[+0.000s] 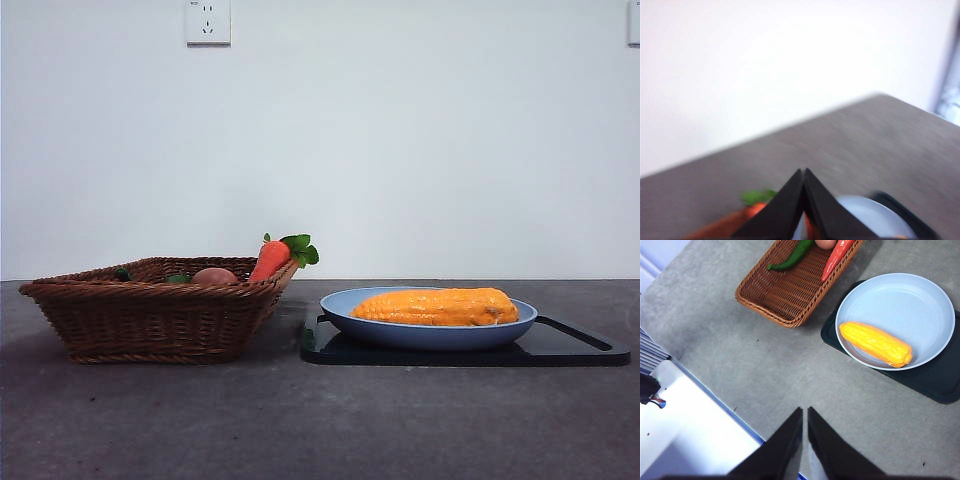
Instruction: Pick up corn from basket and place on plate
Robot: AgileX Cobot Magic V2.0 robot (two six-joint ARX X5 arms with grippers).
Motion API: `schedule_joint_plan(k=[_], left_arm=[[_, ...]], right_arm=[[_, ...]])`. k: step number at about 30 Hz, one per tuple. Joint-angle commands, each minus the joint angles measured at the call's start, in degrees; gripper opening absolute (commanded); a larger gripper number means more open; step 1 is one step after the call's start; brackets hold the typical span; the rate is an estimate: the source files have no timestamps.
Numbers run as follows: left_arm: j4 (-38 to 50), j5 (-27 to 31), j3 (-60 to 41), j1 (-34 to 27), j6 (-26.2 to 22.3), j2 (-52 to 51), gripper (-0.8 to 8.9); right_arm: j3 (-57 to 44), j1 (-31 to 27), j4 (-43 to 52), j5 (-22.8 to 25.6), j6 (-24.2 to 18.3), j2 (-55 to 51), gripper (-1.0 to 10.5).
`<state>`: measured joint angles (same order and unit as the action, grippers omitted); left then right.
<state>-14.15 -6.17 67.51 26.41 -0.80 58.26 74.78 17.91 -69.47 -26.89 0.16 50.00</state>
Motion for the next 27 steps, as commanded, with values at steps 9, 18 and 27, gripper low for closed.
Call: schedule_joint_plan(k=[9, 18, 27], left_arm=[[13.0, 1.3, -29.6, -20.6, -1.8, -23.7, 0.04], [13.1, 4.9, -47.6, -26.4, -1.0, -39.1, 0.04], [12.3, 4.9, -60.6, -27.2, 1.8, -50.0, 0.04]], right_arm=[[1.0, 0.2, 0.6, -0.1, -0.7, 0.4, 0.0], [1.0, 0.2, 0.6, -0.1, -0.7, 0.4, 0.0], [1.0, 0.2, 0.6, -0.1, -0.7, 0.4, 0.0]])
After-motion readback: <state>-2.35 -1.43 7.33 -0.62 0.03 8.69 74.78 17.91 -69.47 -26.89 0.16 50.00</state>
